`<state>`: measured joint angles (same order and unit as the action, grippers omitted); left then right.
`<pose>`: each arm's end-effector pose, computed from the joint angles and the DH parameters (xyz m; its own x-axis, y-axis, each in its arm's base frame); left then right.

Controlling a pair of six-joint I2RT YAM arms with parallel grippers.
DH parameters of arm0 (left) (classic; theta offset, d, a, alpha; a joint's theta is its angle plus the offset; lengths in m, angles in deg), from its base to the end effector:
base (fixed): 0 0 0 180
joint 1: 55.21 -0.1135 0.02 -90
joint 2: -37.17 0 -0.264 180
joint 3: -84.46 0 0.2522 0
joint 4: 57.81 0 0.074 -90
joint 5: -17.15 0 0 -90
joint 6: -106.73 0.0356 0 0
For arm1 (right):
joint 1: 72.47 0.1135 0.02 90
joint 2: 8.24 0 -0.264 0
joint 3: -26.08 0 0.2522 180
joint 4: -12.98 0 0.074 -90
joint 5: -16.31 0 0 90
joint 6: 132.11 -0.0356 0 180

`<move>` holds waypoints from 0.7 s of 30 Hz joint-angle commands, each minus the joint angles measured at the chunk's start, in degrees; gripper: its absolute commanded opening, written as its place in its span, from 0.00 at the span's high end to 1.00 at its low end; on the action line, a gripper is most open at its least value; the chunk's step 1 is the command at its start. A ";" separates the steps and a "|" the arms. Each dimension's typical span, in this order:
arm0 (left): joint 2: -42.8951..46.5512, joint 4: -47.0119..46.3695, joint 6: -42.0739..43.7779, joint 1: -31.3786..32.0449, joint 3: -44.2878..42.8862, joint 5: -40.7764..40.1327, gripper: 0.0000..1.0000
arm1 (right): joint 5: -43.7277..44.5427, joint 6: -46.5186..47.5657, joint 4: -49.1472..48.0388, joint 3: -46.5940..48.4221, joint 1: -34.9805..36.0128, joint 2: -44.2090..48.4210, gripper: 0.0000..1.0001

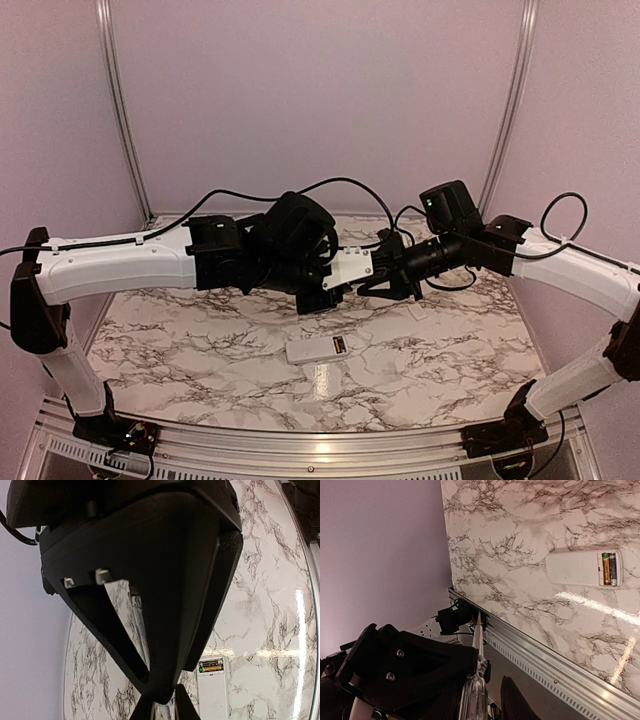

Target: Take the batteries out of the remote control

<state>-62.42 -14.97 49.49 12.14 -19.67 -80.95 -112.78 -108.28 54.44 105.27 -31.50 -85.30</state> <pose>0.1591 -0.3683 0.3261 0.2706 0.7425 -0.6127 0.8617 0.0969 0.4981 0.2054 0.2081 0.3158 -0.9957 0.0757 0.0530 0.0834 0.4877 0.8690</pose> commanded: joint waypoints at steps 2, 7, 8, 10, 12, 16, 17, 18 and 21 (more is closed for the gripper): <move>-1.55 -1.14 0.73 1.00 -2.27 0.11 1.00 | 0.68 0.85 0.25 1.72 -0.13 -0.47 0.72; -2.04 -1.19 0.48 1.54 -2.56 -0.03 1.00 | 0.41 1.32 0.25 1.72 -0.45 -0.29 0.80; -2.22 -1.29 0.47 1.63 -2.78 -0.14 1.00 | 0.26 1.44 0.37 1.68 -0.48 -0.36 0.82; -2.67 -1.22 0.55 1.73 -3.24 -0.46 1.00 | -0.05 1.61 0.55 1.51 -0.41 -0.24 0.84; -3.10 -1.22 0.85 1.81 -3.61 -0.87 1.00 | -0.10 2.00 1.00 1.46 -0.37 0.03 0.87; -3.37 -1.24 1.16 1.99 -3.94 -1.89 1.00 | 0.14 2.38 1.75 1.46 -0.45 0.49 0.92; -3.39 -1.22 1.24 2.04 -3.94 -2.04 1.00 | 0.23 2.41 1.74 1.46 -0.43 0.58 0.93; -3.30 -1.27 1.06 2.08 -3.92 -2.16 1.00 | 0.32 2.45 1.75 1.40 -0.45 0.71 0.96; -2.79 -1.51 0.00 2.11 -3.50 -1.76 1.00 | 0.75 2.43 1.82 1.05 -0.47 1.46 1.00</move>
<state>-64.74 -14.23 50.16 13.43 -21.39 -83.42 -112.14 -106.60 56.39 105.27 -32.16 -85.25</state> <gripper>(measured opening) 0.108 0.127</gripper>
